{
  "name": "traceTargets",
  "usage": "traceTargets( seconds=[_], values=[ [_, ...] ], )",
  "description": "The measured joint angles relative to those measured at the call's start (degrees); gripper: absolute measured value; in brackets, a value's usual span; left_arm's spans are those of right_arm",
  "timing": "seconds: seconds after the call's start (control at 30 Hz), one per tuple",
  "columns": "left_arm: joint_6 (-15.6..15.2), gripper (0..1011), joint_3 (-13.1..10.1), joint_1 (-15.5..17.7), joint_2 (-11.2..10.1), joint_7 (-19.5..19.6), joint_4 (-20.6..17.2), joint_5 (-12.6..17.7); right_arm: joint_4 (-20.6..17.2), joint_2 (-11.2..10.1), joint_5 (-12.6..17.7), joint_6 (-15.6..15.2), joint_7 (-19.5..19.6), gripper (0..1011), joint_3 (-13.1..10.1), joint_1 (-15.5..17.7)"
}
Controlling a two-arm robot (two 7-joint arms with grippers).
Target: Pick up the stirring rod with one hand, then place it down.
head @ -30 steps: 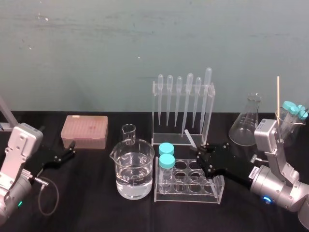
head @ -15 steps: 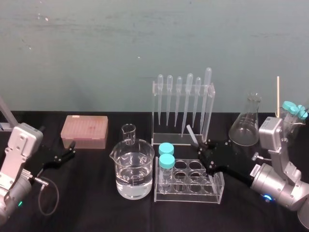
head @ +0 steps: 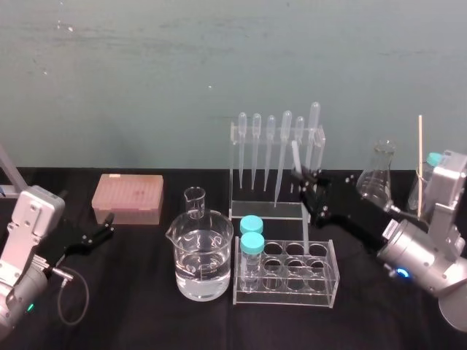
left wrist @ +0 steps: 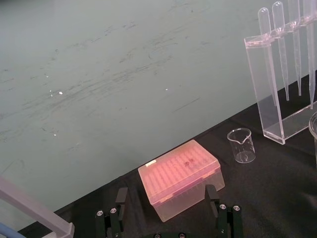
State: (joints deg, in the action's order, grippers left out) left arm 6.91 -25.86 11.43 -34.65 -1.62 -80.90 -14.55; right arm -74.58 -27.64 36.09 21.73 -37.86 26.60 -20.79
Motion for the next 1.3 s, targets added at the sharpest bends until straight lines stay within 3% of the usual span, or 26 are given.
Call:
traceTargets(
  seconds=[0.07, 0.1, 0.23, 0.33, 0.57, 1.3],
  values=[
    [0.0, 1000, 0.0, 0.0, 0.0, 0.0, 0.0, 0.0, 0.0, 0.5, -2.0, 4.4, 0.1, 68, -1.0, -0.1],
    [0.0, 1000, 0.0, 0.0, 0.0, 0.0, 0.0, 0.0, 0.0, 0.5, -2.0, 4.4, 0.1, 68, -1.0, -0.1],
    [0.0, 1000, 0.0, 0.0, 0.0, 0.0, 0.0, 0.0, 1.3, 1.0, -6.7, 11.3, 1.4, 68, -2.4, 0.0],
    [0.0, 1000, 0.0, 0.0, 0.0, 0.0, 0.0, 0.0, 2.8, 1.0, -7.5, 13.5, 1.4, 68, -3.2, 0.3],
    [0.0, 1000, 0.0, 0.0, 0.0, 0.0, 0.0, 0.0, 4.1, 0.7, -7.5, 13.7, 1.4, 68, -4.7, 1.4],
    [0.0, 1000, 0.0, 0.0, 0.0, 0.0, 0.0, 0.0, 4.0, 0.8, -7.4, 13.5, 1.3, 68, -4.3, 1.2]
  ],
)
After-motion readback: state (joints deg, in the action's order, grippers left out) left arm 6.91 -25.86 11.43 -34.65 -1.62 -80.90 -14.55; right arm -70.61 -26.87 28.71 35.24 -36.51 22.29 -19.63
